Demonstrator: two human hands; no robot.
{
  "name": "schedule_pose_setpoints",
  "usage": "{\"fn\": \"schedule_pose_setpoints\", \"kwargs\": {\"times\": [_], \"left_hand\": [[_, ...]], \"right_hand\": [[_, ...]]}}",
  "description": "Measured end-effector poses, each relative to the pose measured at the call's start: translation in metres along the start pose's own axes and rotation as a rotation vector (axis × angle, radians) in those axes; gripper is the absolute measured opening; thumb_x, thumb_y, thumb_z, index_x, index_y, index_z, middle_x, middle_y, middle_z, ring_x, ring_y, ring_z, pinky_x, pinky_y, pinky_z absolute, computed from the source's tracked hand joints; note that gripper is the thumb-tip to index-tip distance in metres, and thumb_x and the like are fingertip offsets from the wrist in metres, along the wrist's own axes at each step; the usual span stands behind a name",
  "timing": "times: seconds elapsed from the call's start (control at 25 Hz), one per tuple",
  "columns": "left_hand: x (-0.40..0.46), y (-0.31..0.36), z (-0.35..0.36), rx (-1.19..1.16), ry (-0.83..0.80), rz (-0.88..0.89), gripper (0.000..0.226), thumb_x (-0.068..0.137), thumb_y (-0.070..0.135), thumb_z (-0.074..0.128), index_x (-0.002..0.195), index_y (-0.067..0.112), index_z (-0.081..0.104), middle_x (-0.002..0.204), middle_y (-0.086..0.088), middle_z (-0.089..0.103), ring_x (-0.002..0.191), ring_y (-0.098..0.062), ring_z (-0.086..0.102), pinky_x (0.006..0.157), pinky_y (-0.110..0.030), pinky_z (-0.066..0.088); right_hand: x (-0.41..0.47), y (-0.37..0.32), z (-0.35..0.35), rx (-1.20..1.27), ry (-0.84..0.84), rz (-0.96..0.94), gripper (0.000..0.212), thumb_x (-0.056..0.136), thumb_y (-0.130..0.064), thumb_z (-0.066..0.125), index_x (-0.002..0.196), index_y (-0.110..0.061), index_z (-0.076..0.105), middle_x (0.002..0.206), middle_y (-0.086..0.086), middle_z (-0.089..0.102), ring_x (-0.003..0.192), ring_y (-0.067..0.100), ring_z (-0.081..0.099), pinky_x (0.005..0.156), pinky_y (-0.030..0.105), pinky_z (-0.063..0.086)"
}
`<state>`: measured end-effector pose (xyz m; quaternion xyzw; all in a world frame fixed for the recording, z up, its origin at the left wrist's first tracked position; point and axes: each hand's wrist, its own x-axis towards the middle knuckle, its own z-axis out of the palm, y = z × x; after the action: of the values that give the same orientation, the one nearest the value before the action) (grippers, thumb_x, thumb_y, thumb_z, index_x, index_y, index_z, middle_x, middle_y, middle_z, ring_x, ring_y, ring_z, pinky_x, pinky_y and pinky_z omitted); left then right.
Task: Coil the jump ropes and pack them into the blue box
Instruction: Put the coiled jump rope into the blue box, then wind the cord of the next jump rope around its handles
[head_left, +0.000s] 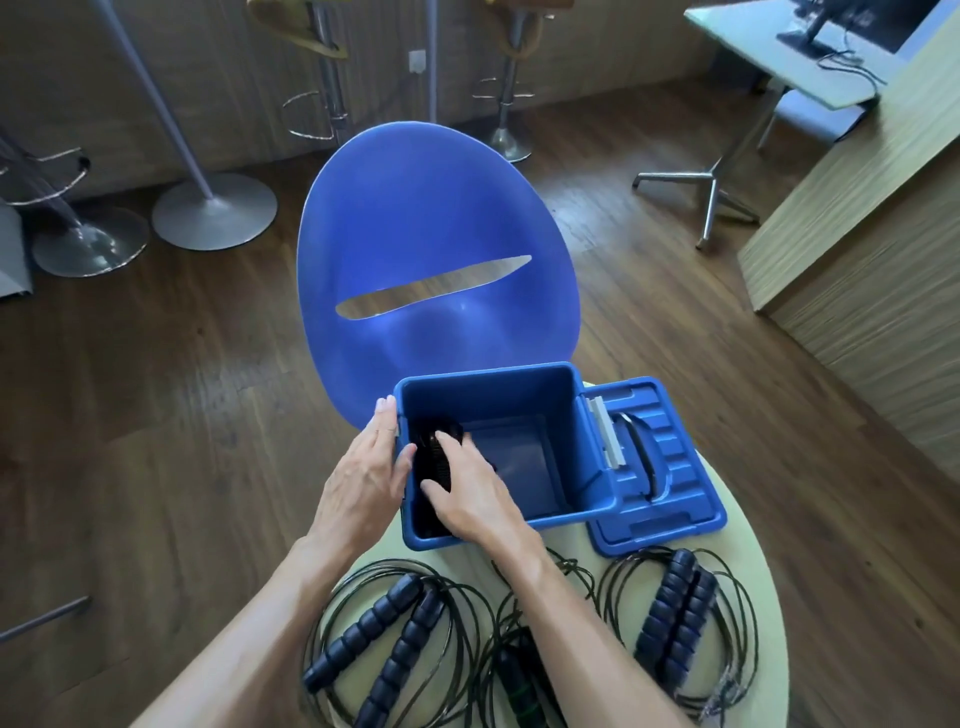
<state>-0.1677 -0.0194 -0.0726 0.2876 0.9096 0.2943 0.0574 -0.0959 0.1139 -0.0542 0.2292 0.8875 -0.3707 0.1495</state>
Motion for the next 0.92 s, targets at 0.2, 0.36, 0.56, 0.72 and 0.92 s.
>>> {"fn": "schedule_pose_setpoints", "kwargs": {"times": [0.2, 0.36, 0.56, 0.72, 0.92], "left_hand": [[-0.014, 0.024, -0.008, 0.208, 0.054, 0.114, 0.066, 0.097, 0.045, 0.029, 0.146, 0.001, 0.036, 0.150, -0.019, 0.037, 0.140, -0.028, 0.036, 0.114, -0.040, 0.033], [-0.040, 0.058, -0.016, 0.236, 0.077, 0.145, 0.062, 0.097, 0.043, 0.034, 0.145, 0.004, 0.039, 0.150, -0.020, 0.038, 0.139, -0.029, 0.038, 0.112, -0.041, 0.035], [-0.088, 0.059, -0.018, 0.254, 0.005, 0.265, 0.055, 0.097, 0.040, 0.040, 0.144, 0.012, 0.041, 0.152, -0.012, 0.037, 0.139, -0.024, 0.038, 0.110, -0.039, 0.035], [-0.107, 0.039, -0.028, 0.304, -0.104, 0.421, 0.054, 0.095, 0.038, 0.041, 0.142, 0.011, 0.045, 0.152, -0.011, 0.038, 0.137, -0.025, 0.041, 0.109, -0.035, 0.033], [-0.122, 0.000, -0.056, 0.305, -0.168, 0.621, 0.055, 0.096, 0.041, 0.037, 0.138, 0.008, 0.050, 0.147, -0.013, 0.045, 0.134, -0.023, 0.040, 0.107, -0.033, 0.030]], "right_hand": [[-0.048, 0.021, -0.039, 0.090, 0.176, -0.041, 0.066, 0.099, -0.041, 0.056, 0.157, -0.024, 0.029, 0.164, 0.015, 0.022, 0.153, 0.029, 0.011, 0.122, 0.053, 0.015], [-0.089, 0.041, -0.061, 0.135, 0.265, -0.030, 0.069, 0.097, -0.046, 0.059, 0.156, -0.024, 0.032, 0.164, 0.018, 0.018, 0.153, 0.033, 0.009, 0.121, 0.055, 0.017], [-0.137, 0.060, -0.043, 0.185, 0.333, 0.006, 0.071, 0.096, -0.049, 0.059, 0.156, -0.026, 0.031, 0.165, 0.018, 0.015, 0.154, 0.029, 0.007, 0.122, 0.051, 0.019], [-0.171, 0.061, -0.003, 0.181, 0.466, 0.103, 0.072, 0.095, -0.049, 0.061, 0.156, -0.023, 0.033, 0.166, 0.017, 0.012, 0.154, 0.031, 0.003, 0.124, 0.045, 0.015], [-0.206, 0.033, 0.063, 0.195, 0.525, 0.242, 0.072, 0.094, -0.048, 0.061, 0.155, -0.023, 0.033, 0.166, 0.018, 0.010, 0.154, 0.033, 0.001, 0.122, 0.043, 0.011]]}}
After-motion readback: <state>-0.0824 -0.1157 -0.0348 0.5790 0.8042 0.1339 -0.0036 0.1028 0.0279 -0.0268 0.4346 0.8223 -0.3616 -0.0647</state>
